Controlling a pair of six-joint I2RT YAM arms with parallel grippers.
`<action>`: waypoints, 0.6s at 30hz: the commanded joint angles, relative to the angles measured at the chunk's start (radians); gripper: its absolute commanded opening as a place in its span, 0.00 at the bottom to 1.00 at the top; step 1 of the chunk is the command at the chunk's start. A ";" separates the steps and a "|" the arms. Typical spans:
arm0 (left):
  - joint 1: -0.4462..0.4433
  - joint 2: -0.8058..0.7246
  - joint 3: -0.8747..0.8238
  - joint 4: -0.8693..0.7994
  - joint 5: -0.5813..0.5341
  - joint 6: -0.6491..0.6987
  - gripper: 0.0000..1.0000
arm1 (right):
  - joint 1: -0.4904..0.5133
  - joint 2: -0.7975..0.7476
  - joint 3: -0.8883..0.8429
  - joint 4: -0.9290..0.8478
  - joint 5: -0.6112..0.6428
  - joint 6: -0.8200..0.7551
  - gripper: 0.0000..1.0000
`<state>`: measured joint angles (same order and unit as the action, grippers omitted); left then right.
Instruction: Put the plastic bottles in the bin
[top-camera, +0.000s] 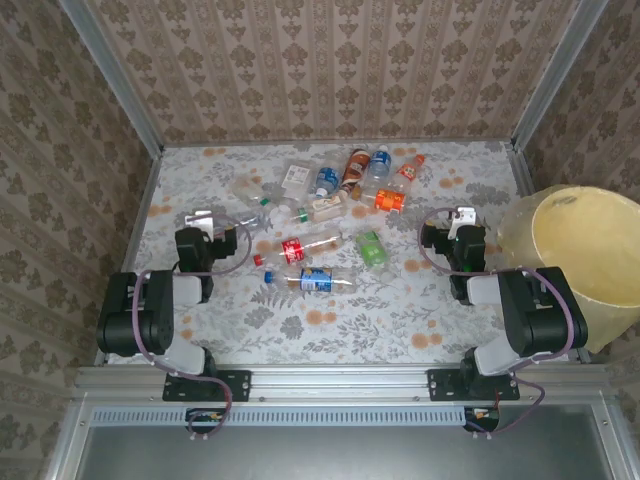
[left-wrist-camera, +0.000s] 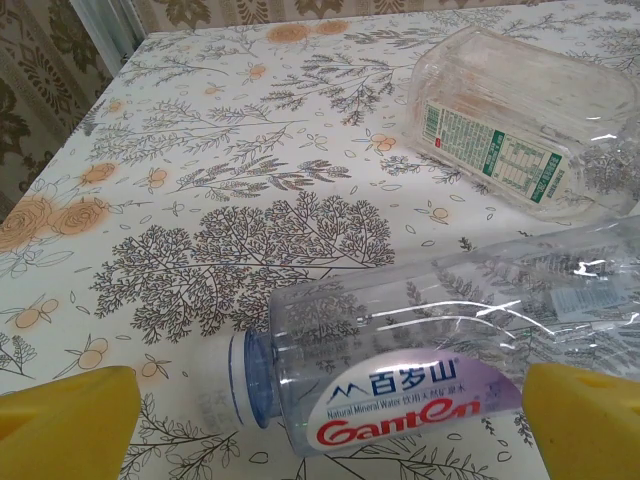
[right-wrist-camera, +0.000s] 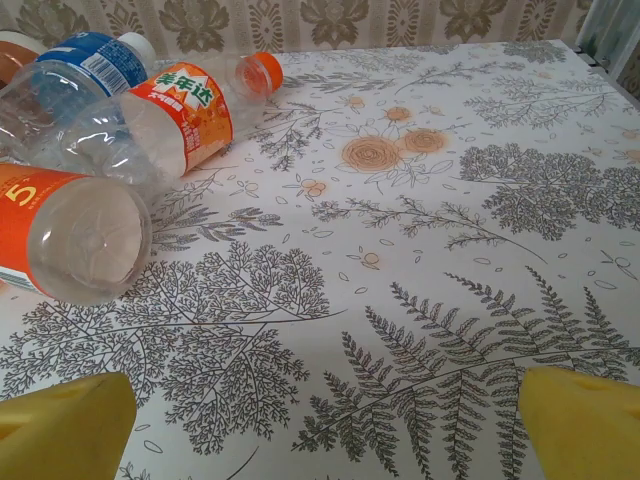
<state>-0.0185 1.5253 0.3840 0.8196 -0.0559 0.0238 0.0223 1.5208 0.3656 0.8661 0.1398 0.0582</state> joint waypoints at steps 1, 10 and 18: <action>-0.004 0.010 0.023 0.033 0.013 0.024 1.00 | 0.005 0.012 0.025 0.029 0.008 -0.008 1.00; -0.004 0.011 0.022 0.033 0.013 0.023 1.00 | 0.005 0.013 0.030 0.017 -0.027 -0.021 1.00; -0.004 0.012 0.023 0.032 0.014 0.022 1.00 | 0.006 0.013 0.030 0.016 -0.029 -0.021 1.00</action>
<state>-0.0185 1.5253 0.3843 0.8200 -0.0559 0.0242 0.0223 1.5208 0.3771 0.8654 0.1249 0.0505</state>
